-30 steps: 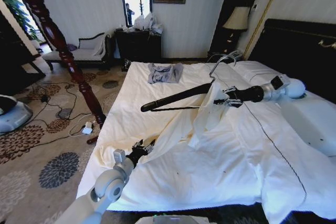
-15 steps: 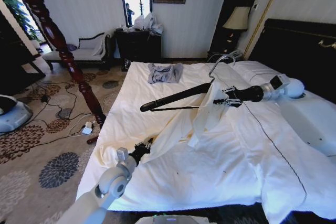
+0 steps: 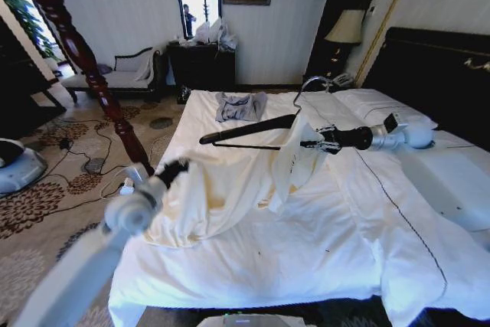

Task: Pick up the clothes from the bed and hang them on the clothes hanger.

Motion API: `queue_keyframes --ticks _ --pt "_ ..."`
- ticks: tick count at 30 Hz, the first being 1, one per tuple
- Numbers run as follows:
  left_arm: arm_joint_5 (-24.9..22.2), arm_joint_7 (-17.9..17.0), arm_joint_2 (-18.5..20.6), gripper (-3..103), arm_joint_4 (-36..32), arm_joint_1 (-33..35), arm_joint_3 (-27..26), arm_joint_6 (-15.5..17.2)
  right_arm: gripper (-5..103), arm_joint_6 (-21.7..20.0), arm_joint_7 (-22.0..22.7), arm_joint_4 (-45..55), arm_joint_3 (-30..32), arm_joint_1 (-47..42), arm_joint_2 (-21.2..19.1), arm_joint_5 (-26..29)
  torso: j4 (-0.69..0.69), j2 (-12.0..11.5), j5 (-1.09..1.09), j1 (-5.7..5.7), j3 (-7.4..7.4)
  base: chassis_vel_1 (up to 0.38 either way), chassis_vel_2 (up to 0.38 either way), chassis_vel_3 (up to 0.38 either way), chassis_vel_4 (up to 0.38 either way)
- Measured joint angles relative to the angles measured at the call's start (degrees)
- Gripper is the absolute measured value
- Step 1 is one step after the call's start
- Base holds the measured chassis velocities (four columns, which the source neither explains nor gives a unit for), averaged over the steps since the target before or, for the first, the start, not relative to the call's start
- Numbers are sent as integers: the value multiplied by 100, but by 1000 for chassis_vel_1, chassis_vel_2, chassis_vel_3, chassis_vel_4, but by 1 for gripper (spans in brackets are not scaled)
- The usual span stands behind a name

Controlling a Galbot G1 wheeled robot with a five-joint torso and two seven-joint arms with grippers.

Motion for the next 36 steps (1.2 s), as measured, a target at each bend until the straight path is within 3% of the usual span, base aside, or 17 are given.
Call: queue_keyframes --ticks 6,9,17,25,36 --pt "-608 -11 254 0 163 -641 44 260 19 119 675 178 80 -152 -22 -292 1 0 -1 0 0 0 0 0 0" --pt "-1152 -102 377 0 192 -1118 35 374 19 188 1014 299 88 -263 31 -581 0 0 0 -1 0 0 0 0 0" --pt "-1747 -235 586 0 318 -2032 66 415 19 195 1298 424 18 -277 309 -1018 2 0 2 -1 -1 0 0 0 0" --pt "-1853 -279 774 0 154 -2197 54 473 19 188 1438 552 -18 -329 416 -1070 1 0 0 -1 -1 0 0 0 0" --pt "-1778 -307 752 0 41 -2098 75 494 19 -55 1797 1175 -157 -343 378 -636 1 1 -1 -2 -1 0 0 0 0"
